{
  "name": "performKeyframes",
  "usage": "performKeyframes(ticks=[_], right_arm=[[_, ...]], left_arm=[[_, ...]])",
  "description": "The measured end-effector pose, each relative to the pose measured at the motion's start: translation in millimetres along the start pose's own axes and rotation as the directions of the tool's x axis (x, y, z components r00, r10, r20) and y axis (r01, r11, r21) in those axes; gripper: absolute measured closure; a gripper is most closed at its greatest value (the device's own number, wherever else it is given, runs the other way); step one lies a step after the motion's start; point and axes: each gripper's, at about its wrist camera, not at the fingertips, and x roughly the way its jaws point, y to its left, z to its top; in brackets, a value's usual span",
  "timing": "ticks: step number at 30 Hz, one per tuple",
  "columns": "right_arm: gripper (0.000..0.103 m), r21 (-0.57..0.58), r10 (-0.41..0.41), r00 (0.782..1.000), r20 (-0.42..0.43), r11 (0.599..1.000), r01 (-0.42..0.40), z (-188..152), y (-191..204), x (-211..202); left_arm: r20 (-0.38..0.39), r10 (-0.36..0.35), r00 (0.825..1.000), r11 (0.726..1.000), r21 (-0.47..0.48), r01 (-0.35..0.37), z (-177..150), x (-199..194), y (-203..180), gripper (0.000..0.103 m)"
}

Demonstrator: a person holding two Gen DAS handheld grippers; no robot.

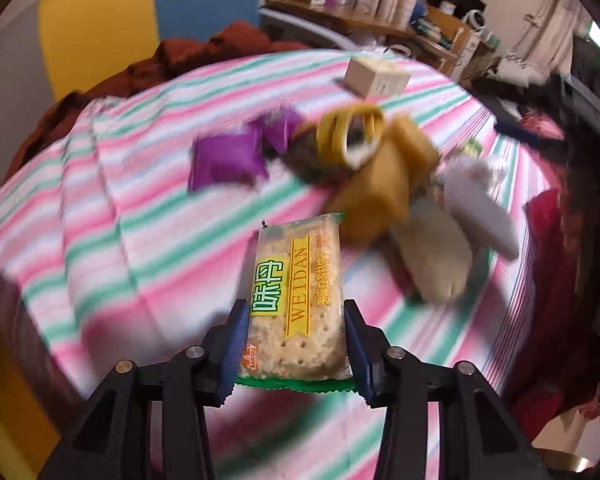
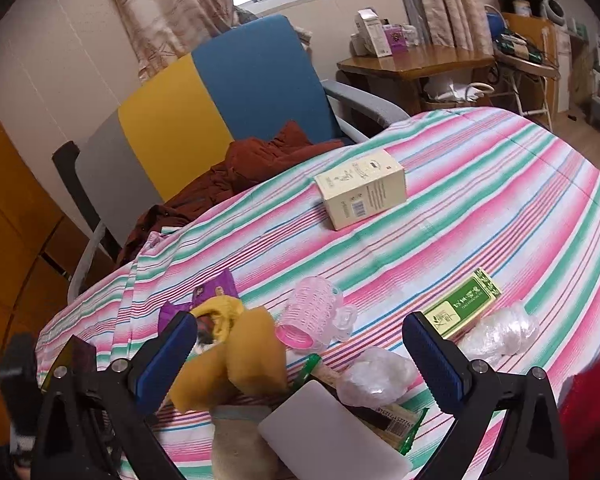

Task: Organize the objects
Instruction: 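Lift the cracker packet with the left tool while the right tool grasps a purple packet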

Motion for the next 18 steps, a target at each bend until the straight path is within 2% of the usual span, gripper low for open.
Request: performKeyframes(ticks=[2,6,8,12,13,15,18], right_arm=[[0.000,-0.026,0.012,1.000,0.001,1.000,-0.012,-1.0,5.6,-0.5],[0.000,-0.086,0.048,0.999,-0.007,0.995,-0.049,-4.5,20.8,-0.9],[0.000,-0.109,0.084,0.996,-0.034,0.990,-0.087,-6.0,30.0,0.7],[0.000,-0.203,0.186,0.974,-0.127,0.957,-0.209,-2.4,70.7,10.8],[0.000,-0.234,0.202,0.968,-0.147,0.944,-0.232,-0.9,81.5,14.3],[0.000,-0.355,0.222,0.950,-0.219,0.889,-0.290,2.5,114.3,29.8],[0.003,-0.523,0.174,0.936,-0.305,0.791,-0.317,-0.5,150.2,54.7]], left_arm=[[-0.014,0.009,1.000,1.000,-0.001,-0.009,-15.3,-0.1,-7.9,0.057],[0.026,0.066,0.997,0.997,0.026,-0.067,-31.6,0.6,-19.8,0.055],[0.031,0.056,0.998,0.998,0.016,-0.057,-32.8,3.7,-17.7,0.054],[0.072,0.023,0.997,1.000,0.005,-0.024,-37.8,3.8,-12.5,0.054],[0.079,0.004,0.997,1.000,-0.003,-0.004,-35.1,5.4,-15.3,0.054],[0.093,-0.021,0.995,1.000,-0.012,0.022,-41.6,1.4,-10.4,0.054],[0.112,-0.034,0.993,0.999,-0.018,0.037,-50.3,-3.0,-7.6,0.054]])
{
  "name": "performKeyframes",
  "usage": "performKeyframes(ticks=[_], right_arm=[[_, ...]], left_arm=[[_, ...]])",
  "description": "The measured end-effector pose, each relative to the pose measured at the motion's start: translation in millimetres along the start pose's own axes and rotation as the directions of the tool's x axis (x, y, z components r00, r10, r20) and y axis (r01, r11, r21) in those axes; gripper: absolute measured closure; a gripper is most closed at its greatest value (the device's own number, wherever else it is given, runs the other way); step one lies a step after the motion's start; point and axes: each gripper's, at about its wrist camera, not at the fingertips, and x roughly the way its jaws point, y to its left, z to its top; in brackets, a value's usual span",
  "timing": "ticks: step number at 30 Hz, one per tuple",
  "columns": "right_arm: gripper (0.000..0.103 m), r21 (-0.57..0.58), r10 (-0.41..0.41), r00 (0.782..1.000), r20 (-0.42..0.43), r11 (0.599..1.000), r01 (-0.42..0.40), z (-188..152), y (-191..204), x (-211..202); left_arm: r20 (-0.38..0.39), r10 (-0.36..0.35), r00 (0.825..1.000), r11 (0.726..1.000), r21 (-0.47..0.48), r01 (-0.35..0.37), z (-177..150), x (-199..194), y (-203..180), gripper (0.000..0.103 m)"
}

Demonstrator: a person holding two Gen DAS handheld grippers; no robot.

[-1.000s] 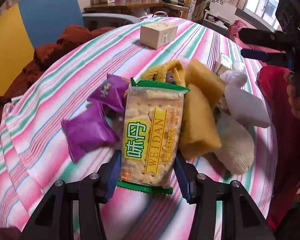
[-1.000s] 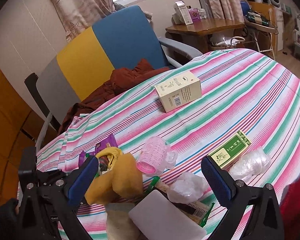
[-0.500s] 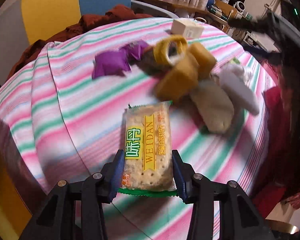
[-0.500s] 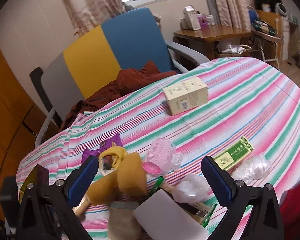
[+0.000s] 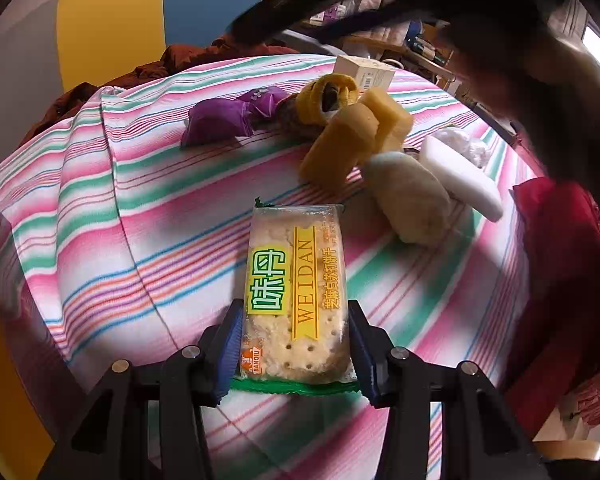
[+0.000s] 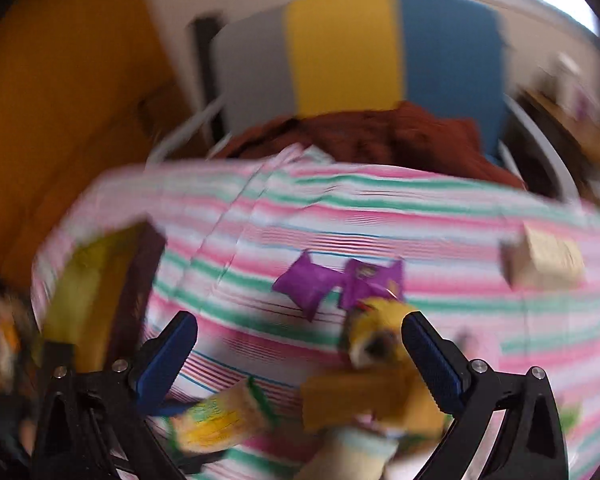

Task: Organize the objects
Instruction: 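Lift the cracker packet with the left tool while the right tool grasps a purple packet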

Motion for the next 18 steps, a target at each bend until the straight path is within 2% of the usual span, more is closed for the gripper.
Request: performKeyframes(ticks=[2,5,8,12,13,14,15,16,18], right_arm=[[0.012,-0.122,-0.029,0.997,-0.068,0.992,0.020,13.1,11.0,23.3],[0.012,-0.276,-0.080,0.982,-0.172,0.961,0.030,29.3,27.1,64.0],[0.012,-0.365,-0.124,0.958,-0.259,0.931,0.022,37.0,32.1,100.4],[0.012,-0.443,-0.187,0.929,-0.320,0.896,0.027,40.1,32.3,136.9],[0.019,-0.466,-0.196,0.920,-0.340,0.885,0.016,39.0,33.0,145.1],[0.036,-0.482,-0.209,0.914,-0.347,0.876,0.018,39.1,35.2,150.0],[0.047,-0.498,-0.224,0.903,-0.366,0.867,0.013,36.6,35.5,156.3],[0.055,-0.488,-0.203,0.902,-0.380,0.873,-0.010,35.8,35.2,157.3],[0.059,-0.472,-0.181,0.911,-0.371,0.881,-0.017,36.3,34.8,151.6]], left_arm=[[0.015,-0.010,1.000,1.000,-0.013,0.010,-3.3,-0.7,1.1,0.054],[0.027,-0.024,0.999,1.000,-0.020,0.024,-5.0,0.3,1.0,0.054],[0.033,-0.025,0.999,0.999,-0.022,0.026,-6.2,0.4,0.9,0.054],[0.044,-0.014,0.999,1.000,-0.010,0.014,-6.1,1.2,-4.1,0.054],[0.049,-0.010,0.999,1.000,-0.002,0.010,-6.8,1.3,-5.3,0.054],[0.055,-0.007,0.998,1.000,0.006,0.007,-7.5,1.3,-5.9,0.054],[0.063,-0.004,0.998,1.000,0.012,0.003,-8.3,1.0,-6.8,0.054],[0.067,-0.002,0.998,1.000,0.013,0.002,-8.7,0.9,-7.2,0.054],[0.075,-0.003,0.997,1.000,0.006,0.003,-8.7,-0.7,-7.0,0.054]])
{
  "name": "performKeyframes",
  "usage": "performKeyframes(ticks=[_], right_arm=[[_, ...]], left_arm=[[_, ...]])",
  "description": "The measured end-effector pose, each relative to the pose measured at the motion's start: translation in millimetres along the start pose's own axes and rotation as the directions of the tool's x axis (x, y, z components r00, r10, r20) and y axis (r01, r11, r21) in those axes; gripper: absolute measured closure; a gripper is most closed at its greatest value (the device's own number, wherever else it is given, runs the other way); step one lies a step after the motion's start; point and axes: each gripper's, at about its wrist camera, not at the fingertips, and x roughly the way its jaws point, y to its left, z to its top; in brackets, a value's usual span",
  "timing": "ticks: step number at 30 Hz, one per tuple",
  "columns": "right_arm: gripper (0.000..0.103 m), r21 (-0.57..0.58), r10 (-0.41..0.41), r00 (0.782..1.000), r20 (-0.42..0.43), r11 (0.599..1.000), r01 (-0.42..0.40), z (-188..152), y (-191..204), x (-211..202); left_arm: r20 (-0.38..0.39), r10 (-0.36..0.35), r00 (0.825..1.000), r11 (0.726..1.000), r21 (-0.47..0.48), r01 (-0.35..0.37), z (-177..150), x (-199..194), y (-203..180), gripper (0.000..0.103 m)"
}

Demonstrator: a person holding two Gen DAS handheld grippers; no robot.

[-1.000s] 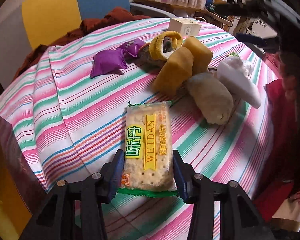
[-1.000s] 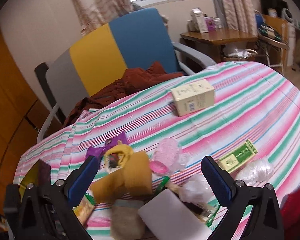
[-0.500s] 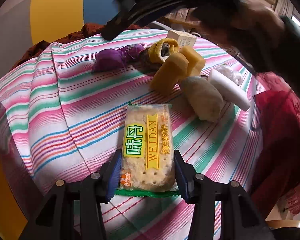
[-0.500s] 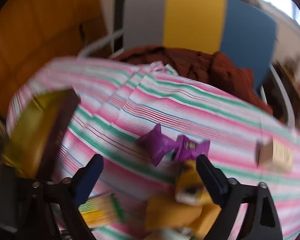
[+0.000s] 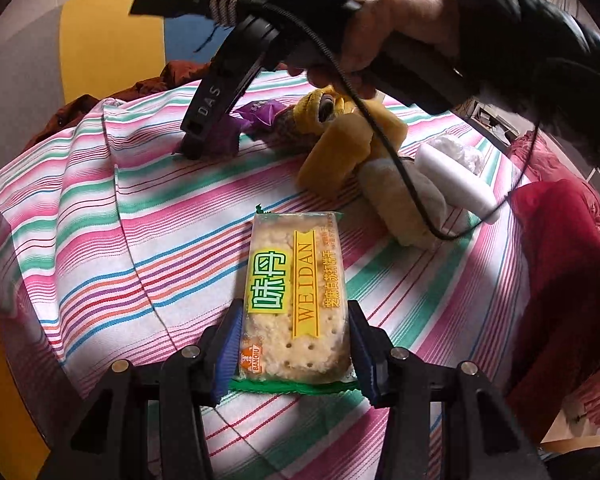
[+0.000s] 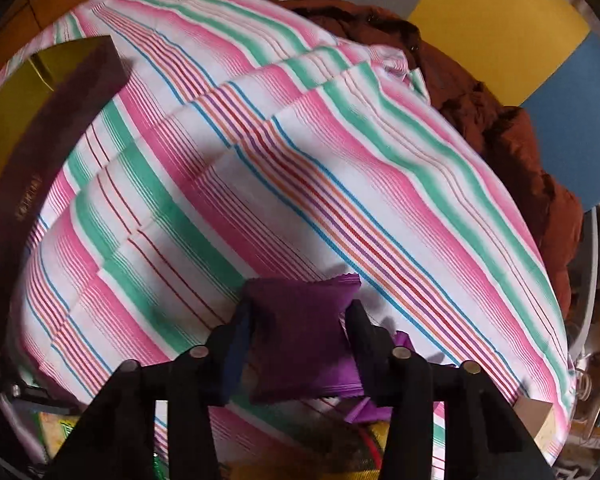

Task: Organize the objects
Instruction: 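Lift the cracker packet with the left tool while the right tool grasps a purple packet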

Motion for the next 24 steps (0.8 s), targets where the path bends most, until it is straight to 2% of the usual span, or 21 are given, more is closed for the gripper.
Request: performKeyframes(ticks=[6,10,14,16,20,23,24], right_arm=[[0.060,0.093,0.058,0.995,0.081,0.993,-0.066,-16.3,-4.7,-27.8],[0.060,0.166,0.041,0.987,0.158,0.984,-0.068,-29.0,-3.6,-57.6],[0.060,0.250,0.012,0.973,0.229,0.966,-0.071,-39.1,6.6,-83.8],[0.060,0.283,-0.006,0.967,0.256,0.957,-0.069,-41.0,18.7,-96.0],[0.060,0.331,0.001,0.948,0.319,0.937,-0.112,-42.9,35.6,-113.9],[0.060,0.321,0.034,0.934,0.355,0.934,-0.156,-34.1,55.2,-119.3],[0.060,0.311,0.047,0.929,0.366,0.935,-0.170,-30.4,64.5,-121.3]], left_arm=[[0.042,-0.015,0.999,0.999,-0.037,0.017,0.4,-24.0,-3.4,0.054],[0.093,0.001,0.996,0.999,-0.049,0.004,0.9,-55.8,-6.9,0.054],[0.169,0.046,0.985,0.994,-0.103,-0.029,4.6,-95.4,5.5,0.054],[0.196,0.096,0.976,0.986,-0.155,-0.066,2.6,-115.2,17.2,0.054],[0.220,0.213,0.952,0.949,-0.278,-0.149,-9.0,-151.9,50.2,0.054],[0.205,0.317,0.926,0.900,-0.374,-0.225,-29.2,-175.6,81.7,0.054],[0.196,0.353,0.915,0.875,-0.415,-0.249,-37.0,-182.8,94.3,0.054]])
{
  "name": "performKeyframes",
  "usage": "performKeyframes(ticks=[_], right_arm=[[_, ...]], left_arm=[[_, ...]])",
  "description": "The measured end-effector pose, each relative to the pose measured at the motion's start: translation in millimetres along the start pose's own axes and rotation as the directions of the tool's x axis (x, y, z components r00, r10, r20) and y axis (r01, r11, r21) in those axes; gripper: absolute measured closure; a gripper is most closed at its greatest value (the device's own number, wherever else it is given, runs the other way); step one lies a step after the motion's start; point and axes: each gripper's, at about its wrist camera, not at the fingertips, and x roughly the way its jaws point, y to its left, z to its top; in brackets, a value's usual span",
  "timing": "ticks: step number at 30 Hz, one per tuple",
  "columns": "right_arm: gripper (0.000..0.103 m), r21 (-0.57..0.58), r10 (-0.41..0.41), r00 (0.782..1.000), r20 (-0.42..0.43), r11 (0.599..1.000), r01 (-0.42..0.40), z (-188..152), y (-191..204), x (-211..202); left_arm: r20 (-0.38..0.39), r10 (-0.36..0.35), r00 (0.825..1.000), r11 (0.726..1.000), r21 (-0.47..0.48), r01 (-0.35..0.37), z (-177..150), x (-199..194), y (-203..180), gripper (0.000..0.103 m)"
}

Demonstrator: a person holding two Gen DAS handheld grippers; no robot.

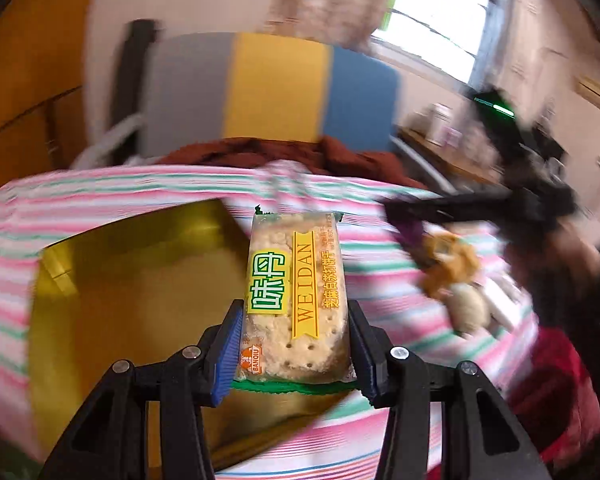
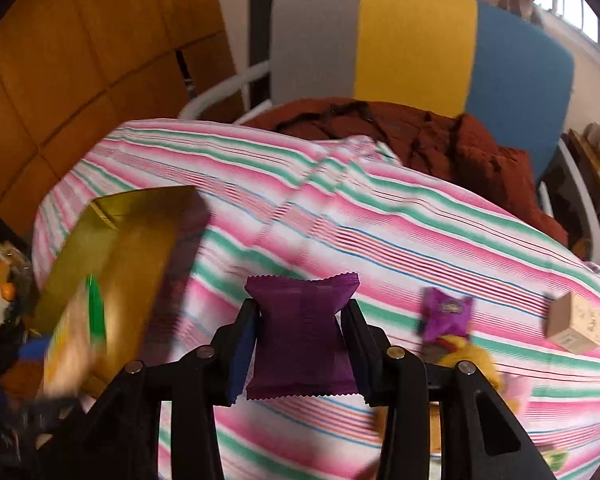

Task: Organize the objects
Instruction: 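Lift the cracker packet with the left tool while the right tool grasps a purple packet, then lower both packets into the gold tray and open both tools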

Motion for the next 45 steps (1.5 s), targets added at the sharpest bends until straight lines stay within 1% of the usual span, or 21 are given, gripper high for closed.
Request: performKeyframes(ticks=[2,4,6,8,10,12,13,14,15,16,17,20,24,26,30,31,33,36,38,41,45], right_arm=[[0.060,-0.015,0.036,0.999,0.006,0.999,-0.036,0.8,21.6,0.3],[0.060,-0.045,0.080,0.997,0.006,0.996,-0.080,5.3,53.0,4.8],[0.060,-0.068,0.112,0.994,0.000,0.991,-0.112,9.9,77.5,12.2],[0.060,-0.089,0.133,0.991,-0.009,0.987,-0.134,14.5,102.6,22.1],[0.060,-0.098,0.163,0.986,-0.026,0.981,-0.165,22.3,130.9,35.4],[0.060,-0.094,0.172,0.984,-0.038,0.980,-0.175,29.2,150.9,46.4],[0.057,-0.088,0.177,0.983,-0.040,0.980,-0.180,33.1,159.1,51.2],[0.056,-0.074,0.195,0.980,-0.032,0.978,-0.197,38.2,167.3,54.4],[0.053,-0.059,0.224,0.974,-0.021,0.973,-0.225,44.2,174.9,56.9],[0.040,-0.046,0.248,0.969,-0.009,0.968,-0.248,49.9,183.8,58.7],[0.031,-0.046,0.246,0.969,0.004,0.968,-0.246,53.1,189.8,59.3],[0.031,-0.068,0.248,0.969,0.011,0.967,-0.247,52.7,204.9,56.9],[0.027,-0.097,0.215,0.977,0.000,0.972,-0.214,35.2,210.0,48.6],[0.019,-0.097,0.200,0.980,-0.001,0.975,-0.199,23.9,205.6,42.4],[0.014,-0.085,0.151,0.988,0.035,0.985,-0.147,4.3,195.1,25.6],[0.011,-0.079,0.136,0.990,0.048,0.988,-0.132,-0.1,192.1,20.9],[0.011,-0.074,0.113,0.991,0.066,0.991,-0.108,-5.5,187.5,14.0],[0.010,-0.074,0.076,0.993,0.090,0.995,-0.069,-12.5,184.4,6.8],[0.008,-0.070,0.052,0.992,0.112,0.997,-0.045,-16.7,182.8,2.1],[0.003,-0.058,0.032,0.991,0.131,0.998,-0.025,-23.6,179.6,-2.5],[0.002,-0.046,0.009,0.988,0.151,0.999,-0.002,-31.8,177.3,-6.4]], left_arm=[[-0.002,0.056,0.998,0.997,-0.047,-0.056,-2.4,-6.0,27.7,0.054],[-0.003,0.125,0.992,0.989,-0.085,-0.125,-8.2,-11.6,52.4,0.054],[-0.016,0.173,0.985,0.979,-0.110,-0.174,-14.8,-13.5,71.2,0.054],[-0.030,0.213,0.977,0.969,-0.123,-0.215,-22.4,-16.0,85.0,0.054],[-0.046,0.249,0.967,0.958,-0.137,-0.253,-30.2,-16.1,95.8,0.049],[-0.060,0.256,0.965,0.950,-0.171,-0.263,-36.8,-19.0,105.9,0.048],[-0.059,0.258,0.964,0.946,-0.187,-0.265,-39.3,-20.9,109.1,0.048],[-0.057,0.263,0.963,0.943,-0.194,-0.269,-40.0,-21.5,112.2,0.048],[-0.050,0.274,0.960,0.939,-0.203,-0.279,-41.7,-25.2,116.4,0.048],[-0.044,0.282,0.959,0.935,-0.212,-0.284,-44.8,-31.3,120.2,0.048],[-0.040,0.284,0.958,0.933,-0.217,-0.286,-45.2,-33.6,120.0,0.048],[-0.020,0.301,0.953,0.929,-0.221,-0.298,-44.6,-42.4,121.8,0.048],[-0.002,0.293,0.956,0.932,-0.225,-0.286,-38.6,-48.1,119.8,0.048],[0.000,0.290,0.957,0.932,-0.228,-0.283,-34.2,-49.8,114.8,0.048],[0.013,0.292,0.956,0.934,-0.217,-0.283,-27.3,-50.9,104.4,0.048],[0.014,0.291,0.957,0.934,-0.222,-0.281,-27.0,-51.1,102.5,0.048],[0.011,0.293,0.956,0.932,-0.227,-0.283,-28.4,-51.5,97.3,0.048],[0.011,0.313,0.950,0.928,-0.217,-0.304,-29.8,-52.6,88.5,0.048],[0.001,0.320,0.947,0.926,-0.212,-0.313,-29.5,-51.3,84.7,0.048],[0.009,0.327,0.945,0.926,-0.203,-0.318,-30.4,-52.8,76.5,0.048],[0.015,0.327,0.945,0.930,-0.185,-0.319,-29.9,-52.4,67.0,0.048]])
